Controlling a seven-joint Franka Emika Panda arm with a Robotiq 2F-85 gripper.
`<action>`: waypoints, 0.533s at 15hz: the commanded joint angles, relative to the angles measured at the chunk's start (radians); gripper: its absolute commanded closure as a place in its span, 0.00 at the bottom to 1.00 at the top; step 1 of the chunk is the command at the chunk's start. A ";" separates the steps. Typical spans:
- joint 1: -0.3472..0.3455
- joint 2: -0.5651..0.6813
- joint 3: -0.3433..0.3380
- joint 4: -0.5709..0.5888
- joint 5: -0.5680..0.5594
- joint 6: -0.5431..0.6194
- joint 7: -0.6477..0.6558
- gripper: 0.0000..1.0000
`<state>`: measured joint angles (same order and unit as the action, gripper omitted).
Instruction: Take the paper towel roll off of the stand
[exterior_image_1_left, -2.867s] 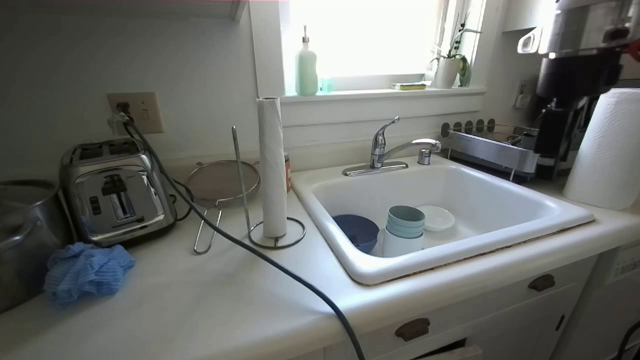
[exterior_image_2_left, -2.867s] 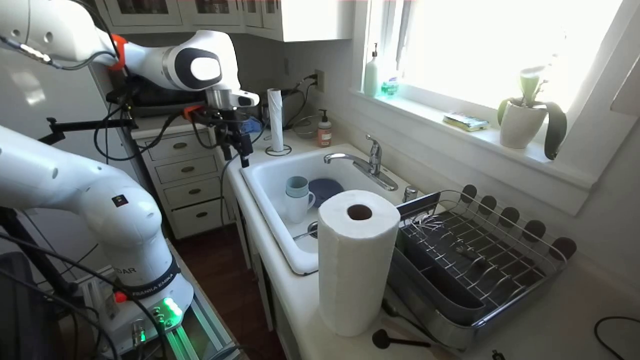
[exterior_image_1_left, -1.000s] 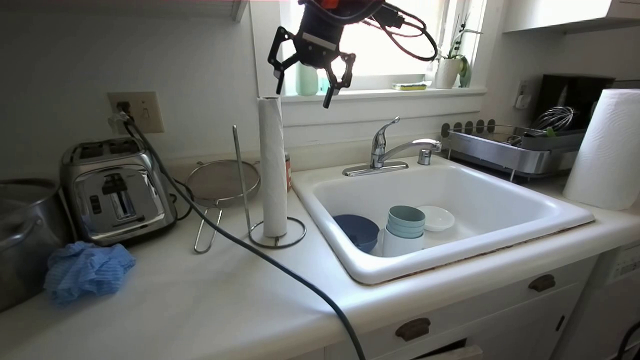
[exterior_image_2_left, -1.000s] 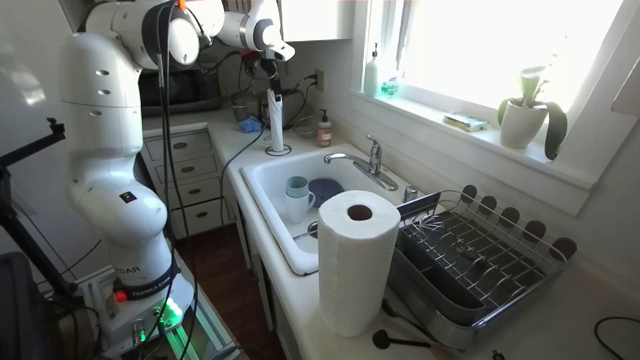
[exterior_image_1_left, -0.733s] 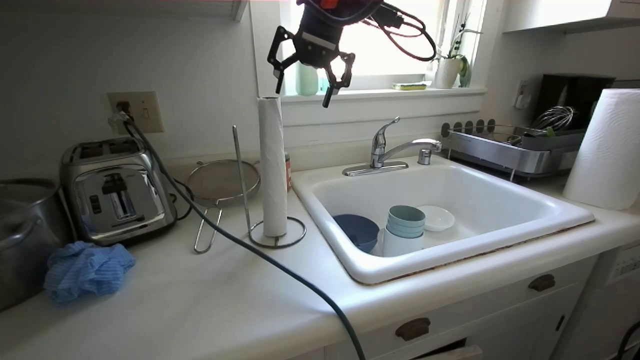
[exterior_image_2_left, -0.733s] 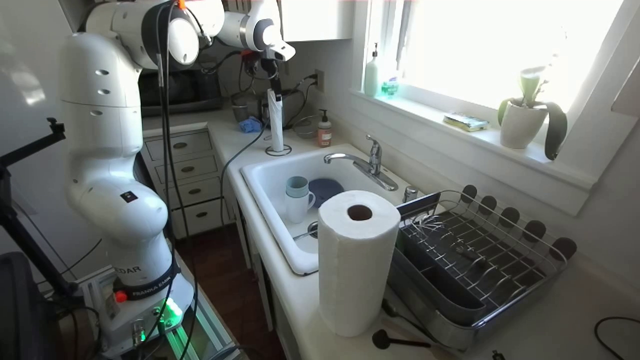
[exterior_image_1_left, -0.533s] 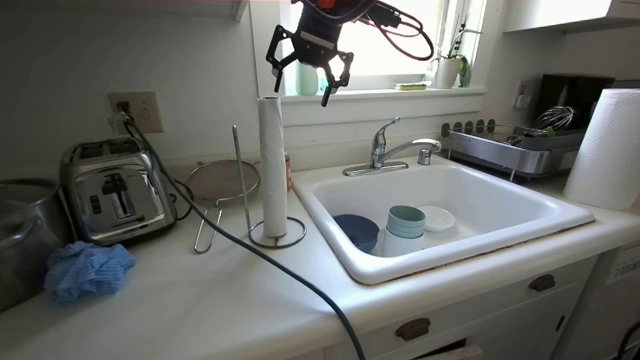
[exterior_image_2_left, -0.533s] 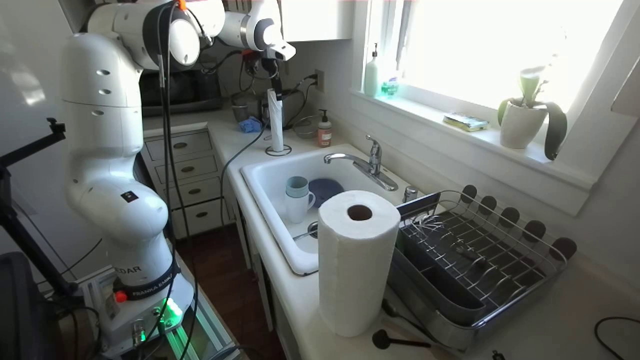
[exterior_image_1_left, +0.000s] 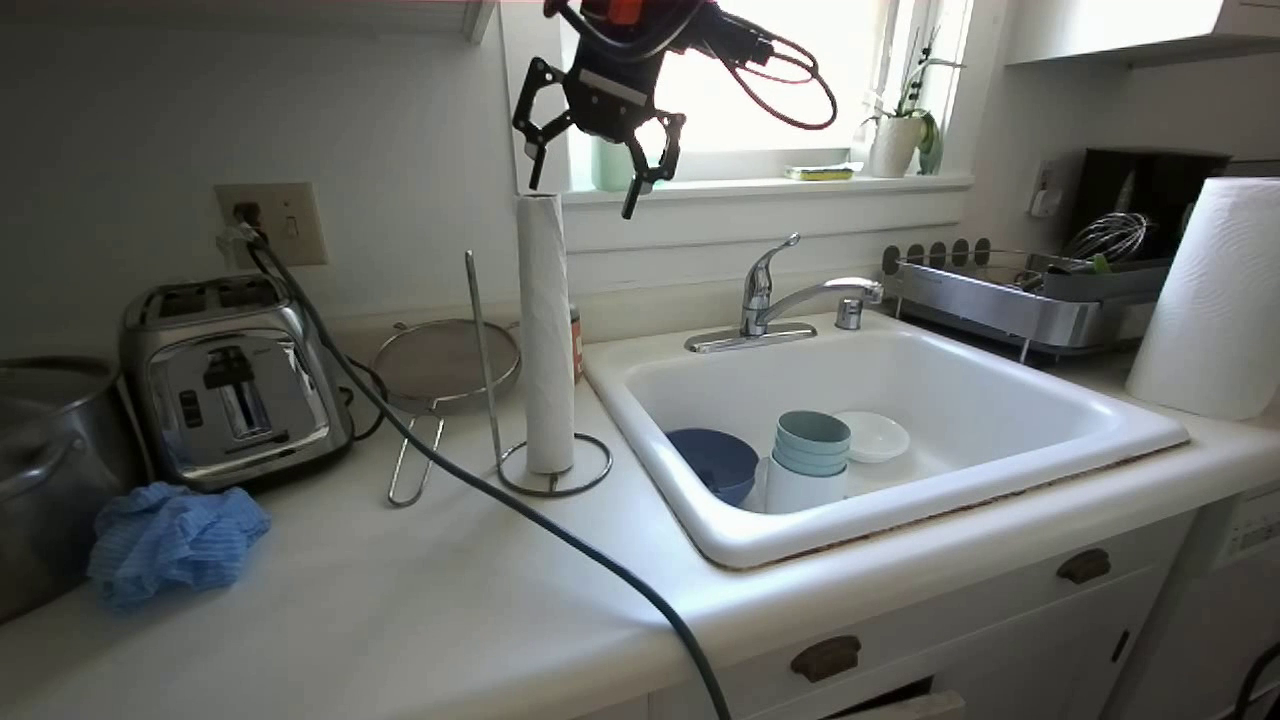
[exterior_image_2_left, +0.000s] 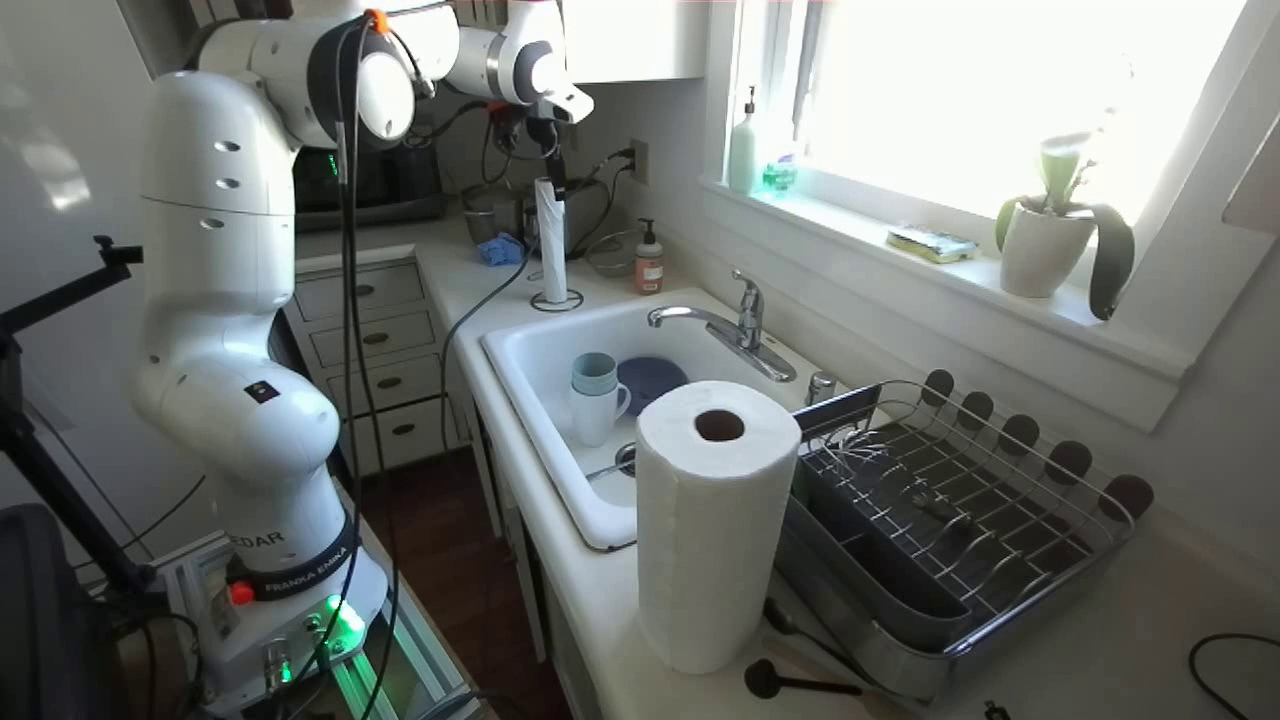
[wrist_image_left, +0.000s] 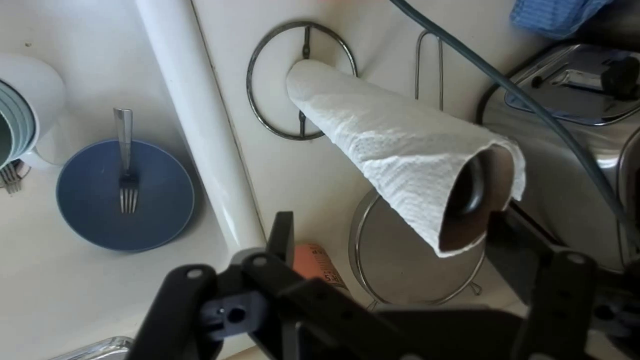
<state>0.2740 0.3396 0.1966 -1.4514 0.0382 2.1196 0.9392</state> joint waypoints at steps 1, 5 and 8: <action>0.027 0.041 -0.025 0.060 0.013 -0.008 0.041 0.14; 0.029 0.048 -0.028 0.084 0.019 -0.028 0.063 0.32; 0.031 0.047 -0.027 0.098 0.020 -0.039 0.076 0.34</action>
<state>0.2828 0.3653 0.1882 -1.4045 0.0405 2.1124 0.9832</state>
